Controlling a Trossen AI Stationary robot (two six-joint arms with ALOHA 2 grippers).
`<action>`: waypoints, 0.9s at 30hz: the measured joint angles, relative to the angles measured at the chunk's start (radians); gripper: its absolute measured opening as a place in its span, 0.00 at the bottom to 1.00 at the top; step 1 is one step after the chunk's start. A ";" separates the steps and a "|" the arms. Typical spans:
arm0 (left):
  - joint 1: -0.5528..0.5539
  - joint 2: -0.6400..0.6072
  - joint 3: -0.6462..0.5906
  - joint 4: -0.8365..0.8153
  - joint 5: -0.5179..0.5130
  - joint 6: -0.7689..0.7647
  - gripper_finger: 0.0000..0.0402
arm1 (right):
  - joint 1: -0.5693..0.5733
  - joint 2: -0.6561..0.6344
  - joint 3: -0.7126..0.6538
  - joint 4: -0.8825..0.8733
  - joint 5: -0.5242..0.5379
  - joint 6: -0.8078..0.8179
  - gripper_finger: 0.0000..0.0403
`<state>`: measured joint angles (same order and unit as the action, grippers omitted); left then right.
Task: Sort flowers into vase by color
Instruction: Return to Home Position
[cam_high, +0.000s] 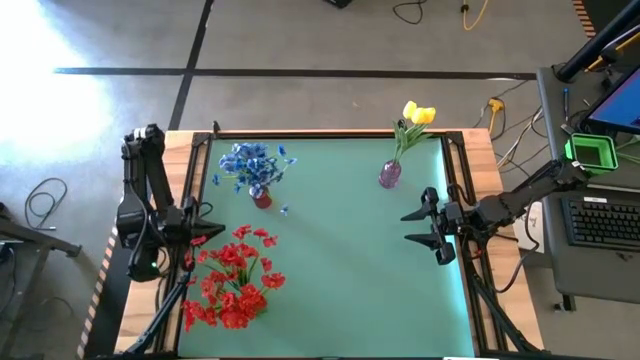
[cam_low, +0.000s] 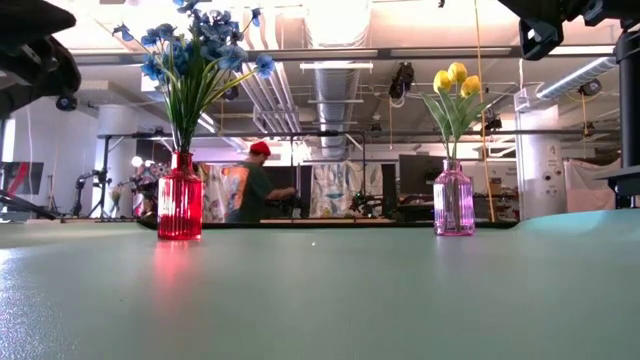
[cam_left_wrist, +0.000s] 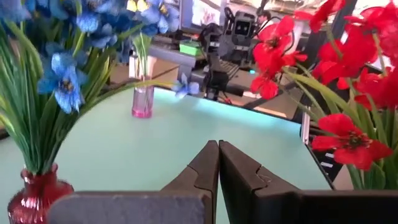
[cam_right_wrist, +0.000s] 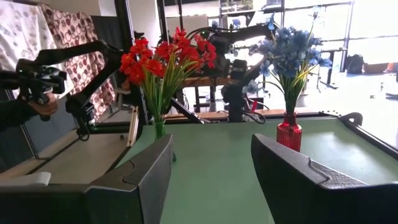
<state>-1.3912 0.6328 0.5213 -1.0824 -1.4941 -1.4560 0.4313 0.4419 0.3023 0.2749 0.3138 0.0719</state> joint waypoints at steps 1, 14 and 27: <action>-0.002 0.001 0.000 0.001 -0.008 0.010 0.00 | 0.000 0.000 0.000 0.000 0.000 0.000 0.52; 0.062 0.026 -0.087 0.145 -0.053 0.010 0.00 | 0.000 0.000 0.000 0.000 0.000 -0.002 0.52; 0.098 0.086 -0.074 0.247 -0.049 0.063 0.00 | 0.000 0.000 0.000 0.025 0.000 -0.011 0.52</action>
<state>-1.2927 0.7188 0.4473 -0.8359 -1.5429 -1.3927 0.4313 0.4419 0.3023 0.2994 0.3141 0.0608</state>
